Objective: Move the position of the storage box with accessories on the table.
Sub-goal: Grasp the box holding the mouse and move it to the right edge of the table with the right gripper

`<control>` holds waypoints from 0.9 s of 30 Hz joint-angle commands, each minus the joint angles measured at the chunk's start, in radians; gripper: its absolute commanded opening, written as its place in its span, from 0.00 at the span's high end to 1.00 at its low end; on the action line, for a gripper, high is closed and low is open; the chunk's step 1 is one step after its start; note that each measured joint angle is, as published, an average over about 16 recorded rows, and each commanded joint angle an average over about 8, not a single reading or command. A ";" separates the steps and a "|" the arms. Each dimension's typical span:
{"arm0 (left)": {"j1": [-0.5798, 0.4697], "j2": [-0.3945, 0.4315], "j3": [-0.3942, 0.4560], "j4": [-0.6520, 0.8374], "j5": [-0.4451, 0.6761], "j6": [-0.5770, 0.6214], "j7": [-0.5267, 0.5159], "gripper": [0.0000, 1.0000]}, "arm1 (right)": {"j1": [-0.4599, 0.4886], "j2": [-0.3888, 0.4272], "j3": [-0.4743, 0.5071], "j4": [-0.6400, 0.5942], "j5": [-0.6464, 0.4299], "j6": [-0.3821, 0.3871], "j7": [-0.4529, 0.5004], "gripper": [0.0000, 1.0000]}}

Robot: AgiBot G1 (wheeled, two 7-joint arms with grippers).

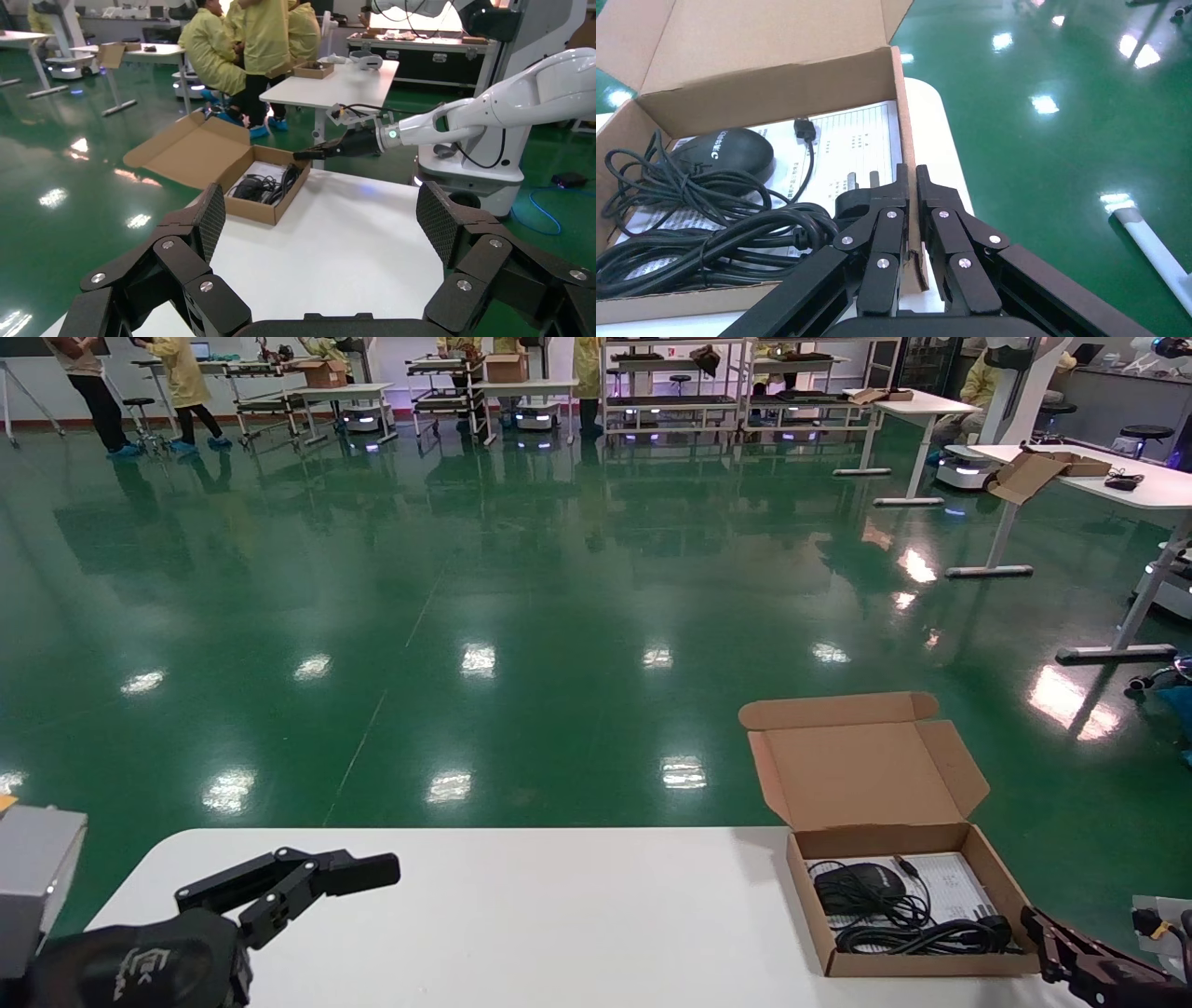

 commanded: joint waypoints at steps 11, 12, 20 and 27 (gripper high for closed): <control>0.000 0.000 0.000 0.000 0.000 0.000 0.000 0.00 | 0.026 0.014 -0.026 0.013 -0.036 0.008 0.004 1.00; 0.000 0.000 0.000 0.000 0.000 0.000 0.000 0.00 | 0.028 0.016 -0.028 0.014 -0.039 0.008 0.005 1.00; 0.000 0.000 0.000 0.000 0.000 0.000 0.000 0.00 | 0.035 0.029 -0.038 0.011 -0.053 0.009 0.017 1.00; 0.000 0.000 0.000 0.000 0.000 0.000 0.000 0.00 | 0.029 0.040 -0.039 0.008 -0.055 0.006 0.021 1.00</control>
